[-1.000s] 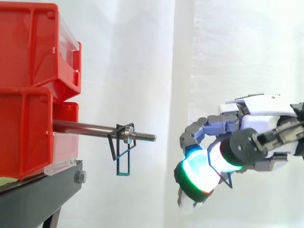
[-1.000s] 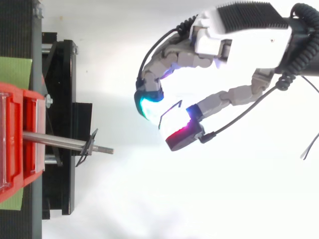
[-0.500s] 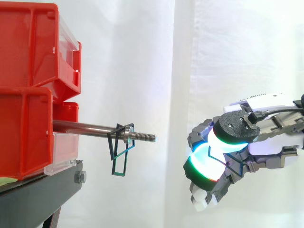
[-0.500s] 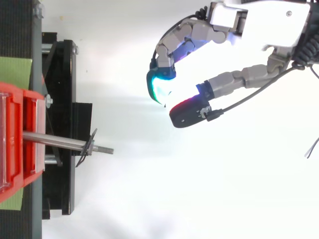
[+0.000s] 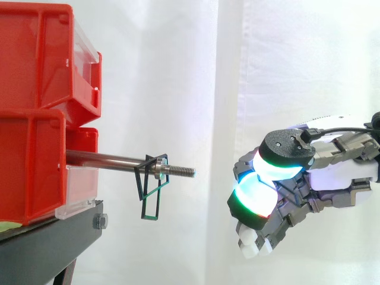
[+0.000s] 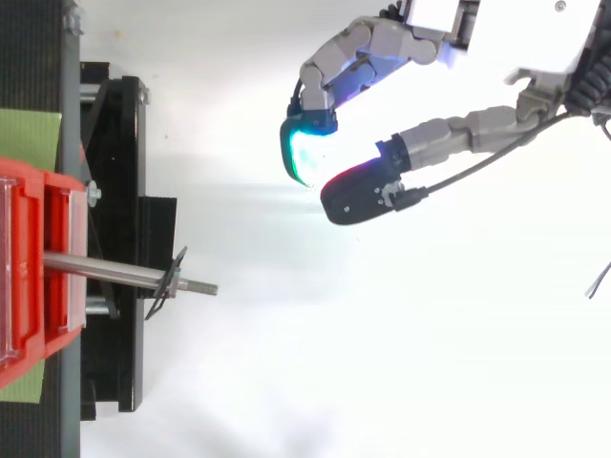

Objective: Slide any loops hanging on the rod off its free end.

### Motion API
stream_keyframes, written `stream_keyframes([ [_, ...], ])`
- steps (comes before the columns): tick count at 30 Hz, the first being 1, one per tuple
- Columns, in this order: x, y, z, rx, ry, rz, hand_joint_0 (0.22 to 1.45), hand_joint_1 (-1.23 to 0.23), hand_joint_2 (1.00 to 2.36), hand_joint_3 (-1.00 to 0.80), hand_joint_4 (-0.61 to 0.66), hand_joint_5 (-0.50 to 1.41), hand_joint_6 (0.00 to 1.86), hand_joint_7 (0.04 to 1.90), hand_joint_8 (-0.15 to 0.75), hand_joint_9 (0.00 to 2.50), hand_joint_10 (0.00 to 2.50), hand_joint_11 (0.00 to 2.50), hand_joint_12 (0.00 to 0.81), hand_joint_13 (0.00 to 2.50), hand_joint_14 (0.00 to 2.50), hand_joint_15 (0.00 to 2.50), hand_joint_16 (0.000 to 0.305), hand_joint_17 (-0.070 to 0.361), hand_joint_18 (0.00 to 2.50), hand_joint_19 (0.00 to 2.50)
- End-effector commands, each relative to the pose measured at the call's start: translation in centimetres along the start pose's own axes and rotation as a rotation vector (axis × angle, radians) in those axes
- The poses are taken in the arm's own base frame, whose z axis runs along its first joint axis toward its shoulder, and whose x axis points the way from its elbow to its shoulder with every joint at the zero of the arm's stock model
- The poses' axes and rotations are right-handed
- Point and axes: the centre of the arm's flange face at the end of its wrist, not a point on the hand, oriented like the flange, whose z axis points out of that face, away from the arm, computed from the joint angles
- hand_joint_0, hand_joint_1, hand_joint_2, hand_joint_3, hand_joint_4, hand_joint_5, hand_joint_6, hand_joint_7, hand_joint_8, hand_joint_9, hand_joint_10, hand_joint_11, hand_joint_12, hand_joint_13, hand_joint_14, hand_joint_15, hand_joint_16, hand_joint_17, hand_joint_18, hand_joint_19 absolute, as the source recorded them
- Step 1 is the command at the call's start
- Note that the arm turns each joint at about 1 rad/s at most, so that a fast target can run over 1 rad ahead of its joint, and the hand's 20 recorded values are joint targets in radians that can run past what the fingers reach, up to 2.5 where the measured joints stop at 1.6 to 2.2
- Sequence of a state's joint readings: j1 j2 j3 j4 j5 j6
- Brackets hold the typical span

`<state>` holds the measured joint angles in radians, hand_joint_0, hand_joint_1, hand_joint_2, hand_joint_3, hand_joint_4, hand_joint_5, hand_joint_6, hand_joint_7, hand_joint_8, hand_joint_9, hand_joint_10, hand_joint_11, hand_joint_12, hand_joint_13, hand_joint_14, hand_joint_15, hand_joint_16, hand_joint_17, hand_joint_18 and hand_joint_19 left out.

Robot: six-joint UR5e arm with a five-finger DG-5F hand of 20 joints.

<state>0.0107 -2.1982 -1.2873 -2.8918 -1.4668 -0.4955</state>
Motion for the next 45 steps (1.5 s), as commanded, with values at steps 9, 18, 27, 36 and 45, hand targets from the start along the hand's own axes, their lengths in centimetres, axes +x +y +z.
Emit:
stream_keyframes([
  [9, -0.08, -0.01, 0.02, 0.002, -0.008, 0.005, 0.55, -0.66, 1.02, -0.16, 0.10, -0.14, 0.91, 1.00, 0.291, 0.82, 0.02, 0.44, 0.393, 0.66, 0.01, 0.32, 0.054, 0.122, 0.54, 0.37],
  [18, -0.12, 0.06, 0.05, 0.001, -0.009, 0.016, 0.55, -0.64, 1.01, -0.39, 0.11, -0.15, 0.91, 0.92, 0.289, 0.82, 0.02, 0.43, 0.394, 0.66, 0.01, 0.32, 0.055, 0.123, 0.54, 0.37],
  [27, -0.09, -0.03, 0.01, 0.004, -0.009, 0.025, 0.57, -0.57, 1.01, -0.35, 0.10, -0.14, 0.90, 0.99, 0.281, 0.84, 0.02, 0.44, 0.386, 0.67, 0.01, 0.33, 0.054, 0.122, 0.55, 0.38],
  [36, -0.10, -0.02, 0.02, 0.003, -0.009, 0.025, 0.53, -0.52, 1.01, -0.42, 0.11, -0.14, 0.88, 0.94, 0.295, 0.83, 0.02, 0.44, 0.402, 0.66, 0.01, 0.33, 0.056, 0.127, 0.53, 0.39],
  [45, -0.36, -0.16, 0.00, 0.007, -0.019, 0.060, 0.56, -0.68, 1.02, -0.14, 0.09, -0.13, 0.90, 1.03, 0.290, 0.84, 0.02, 0.44, 0.394, 0.67, 0.01, 0.32, 0.055, 0.123, 0.55, 0.37],
])
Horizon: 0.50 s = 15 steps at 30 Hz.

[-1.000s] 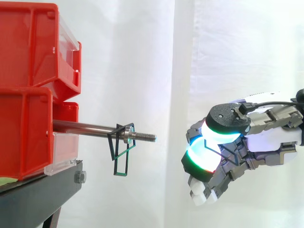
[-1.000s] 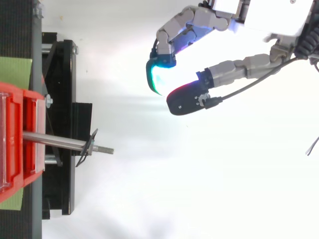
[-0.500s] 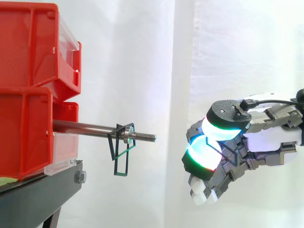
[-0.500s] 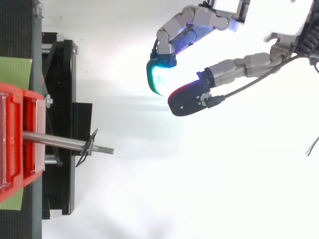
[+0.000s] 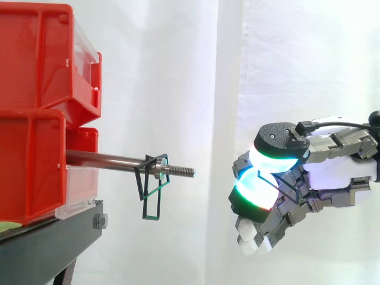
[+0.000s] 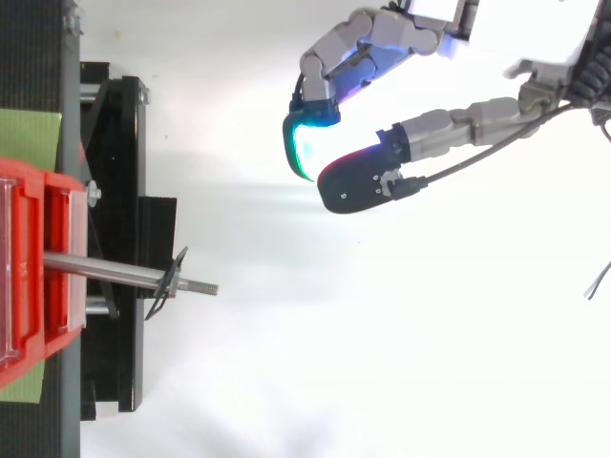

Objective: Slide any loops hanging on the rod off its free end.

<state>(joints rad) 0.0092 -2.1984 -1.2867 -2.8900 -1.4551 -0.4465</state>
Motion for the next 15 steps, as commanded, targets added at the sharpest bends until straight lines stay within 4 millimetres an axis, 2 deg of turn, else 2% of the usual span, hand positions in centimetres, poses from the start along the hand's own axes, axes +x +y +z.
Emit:
stream_keyframes([
  [1, -0.07, 0.04, 0.02, 0.001, -0.005, 0.011, 0.56, -0.71, 1.02, -0.10, 0.07, -0.13, 0.91, 1.04, 0.292, 0.84, 0.02, 0.45, 0.391, 0.67, 0.01, 0.32, 0.054, 0.123, 0.55, 0.36],
  [7, -0.11, -0.18, 0.01, 0.005, -0.007, 0.012, 0.55, -0.72, 1.02, -0.03, -0.05, -0.12, 0.91, 1.03, 0.274, 0.89, 0.02, 0.43, 0.395, 0.69, 0.01, 0.31, 0.057, 0.129, 0.59, 0.36],
  [15, -0.32, -0.19, 0.07, 0.003, -0.020, 0.039, 0.54, -0.72, 1.02, 0.01, -0.11, -0.10, 0.90, 1.02, 0.278, 0.97, 0.01, 0.41, 0.408, 0.71, 0.01, 0.29, 0.062, 0.140, 0.64, 0.34],
])
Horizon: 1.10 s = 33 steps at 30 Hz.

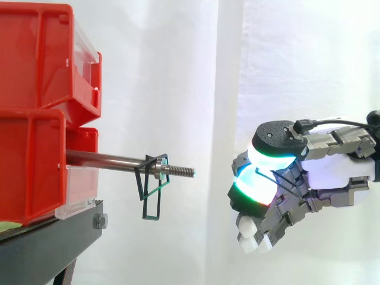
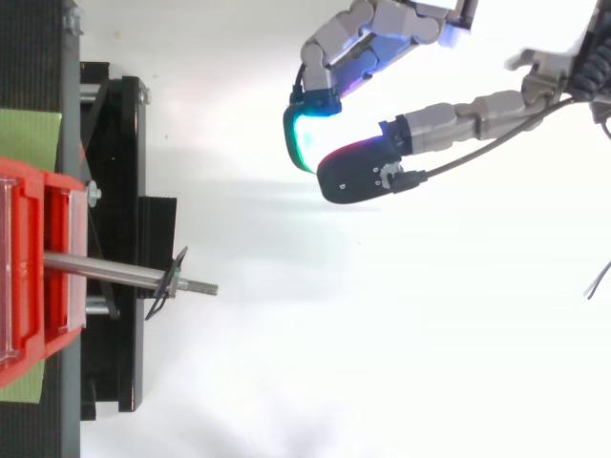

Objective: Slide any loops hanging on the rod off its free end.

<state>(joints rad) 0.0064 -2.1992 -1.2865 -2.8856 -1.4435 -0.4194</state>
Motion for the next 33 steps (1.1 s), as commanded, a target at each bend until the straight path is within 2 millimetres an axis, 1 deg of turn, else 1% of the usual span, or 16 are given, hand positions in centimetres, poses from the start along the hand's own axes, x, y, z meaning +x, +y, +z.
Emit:
stream_keyframes([
  [1, 0.0, 0.0, 0.1, -0.003, -0.007, 0.017, 0.54, -0.72, 1.02, 0.01, -0.11, -0.10, 0.90, 1.02, 0.281, 0.97, 0.02, 0.40, 0.412, 0.71, 0.01, 0.28, 0.063, 0.142, 0.64, 0.34],
  [6, 0.3, 0.0, 0.1, -0.003, -0.003, 0.008, 0.54, -0.73, 1.01, 0.02, -0.11, -0.09, 0.89, 1.03, 0.280, 0.99, 0.01, 0.40, 0.417, 0.71, 0.01, 0.28, 0.064, 0.144, 0.65, 0.33],
  [13, 2.1, -4.1, -2.1, 0.085, 0.043, -0.031, 0.54, -0.73, 1.01, 0.03, -0.12, -0.09, 0.89, 1.04, 0.285, 1.00, 0.01, 0.39, 0.421, 0.72, 0.01, 0.28, 0.064, 0.144, 0.64, 0.33],
  [14, 2.4, -4.2, -2.2, 0.088, 0.048, -0.032, 0.54, -0.73, 1.01, 0.03, -0.11, -0.09, 0.89, 1.03, 0.285, 1.00, 0.01, 0.40, 0.422, 0.72, 0.01, 0.29, 0.064, 0.144, 0.64, 0.33],
  [26, 2.8, -4.0, -2.1, 0.081, 0.035, -0.030, 0.54, -0.72, 1.01, 0.02, -0.11, -0.09, 0.89, 1.03, 0.289, 1.01, 0.02, 0.39, 0.432, 0.72, 0.01, 0.28, 0.066, 0.149, 0.65, 0.32],
  [31, 2.7, -3.5, -1.6, 0.043, 0.017, -0.028, 0.54, -0.72, 1.01, 0.02, -0.11, -0.08, 0.89, 1.03, 0.292, 1.02, 0.01, 0.38, 0.434, 0.72, 0.01, 0.27, 0.067, 0.151, 0.65, 0.31],
  [33, 2.5, -3.7, -1.6, 0.041, 0.013, -0.030, 0.54, -0.72, 1.01, 0.02, -0.12, -0.08, 0.89, 1.02, 0.290, 1.02, 0.01, 0.38, 0.434, 0.72, 0.01, 0.28, 0.068, 0.152, 0.64, 0.30],
])
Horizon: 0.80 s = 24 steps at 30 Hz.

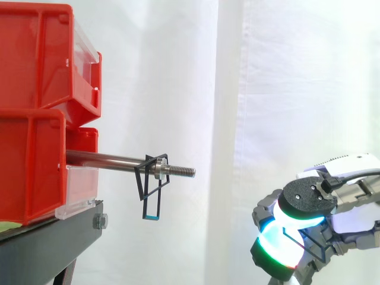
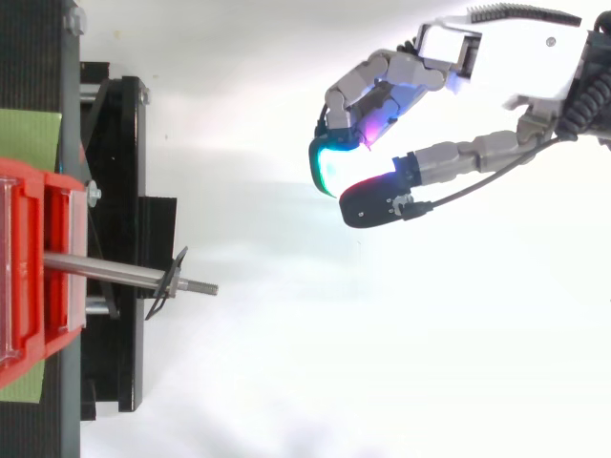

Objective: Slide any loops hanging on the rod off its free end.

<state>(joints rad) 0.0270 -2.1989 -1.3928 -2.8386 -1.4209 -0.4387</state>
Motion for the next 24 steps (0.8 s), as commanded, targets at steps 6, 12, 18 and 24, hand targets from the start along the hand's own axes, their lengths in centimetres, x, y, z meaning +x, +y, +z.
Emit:
stream_keyframes([
  [6, -0.18, 0.02, 0.16, -0.012, -0.009, 0.000, 0.55, -0.72, 1.00, 0.02, -0.11, -0.08, 0.89, 1.01, 0.290, 1.02, 0.01, 0.38, 0.430, 0.71, 0.01, 0.28, 0.068, 0.152, 0.63, 0.31],
  [12, -0.18, 0.02, 0.16, -0.012, -0.009, 0.000, 0.55, -0.73, 1.00, 0.02, -0.12, -0.08, 0.89, 1.01, 0.283, 1.02, 0.01, 0.38, 0.428, 0.72, 0.01, 0.28, 0.068, 0.153, 0.63, 0.30],
  [18, -0.18, 0.02, 0.16, -0.012, -0.009, 0.000, 0.55, -0.73, 1.00, 0.03, -0.11, -0.08, 0.88, 0.99, 0.296, 1.05, 0.01, 0.38, 0.432, 0.77, 0.01, 0.28, 0.068, 0.153, 0.67, 0.26],
  [24, -0.18, 0.02, 0.16, -0.012, -0.009, 0.000, 0.53, -0.72, 1.04, 0.01, -0.10, -0.08, 0.88, 0.99, 0.296, 1.07, 0.01, 0.38, 0.427, 0.81, 0.01, 0.28, 0.069, 0.156, 0.72, 0.25],
])
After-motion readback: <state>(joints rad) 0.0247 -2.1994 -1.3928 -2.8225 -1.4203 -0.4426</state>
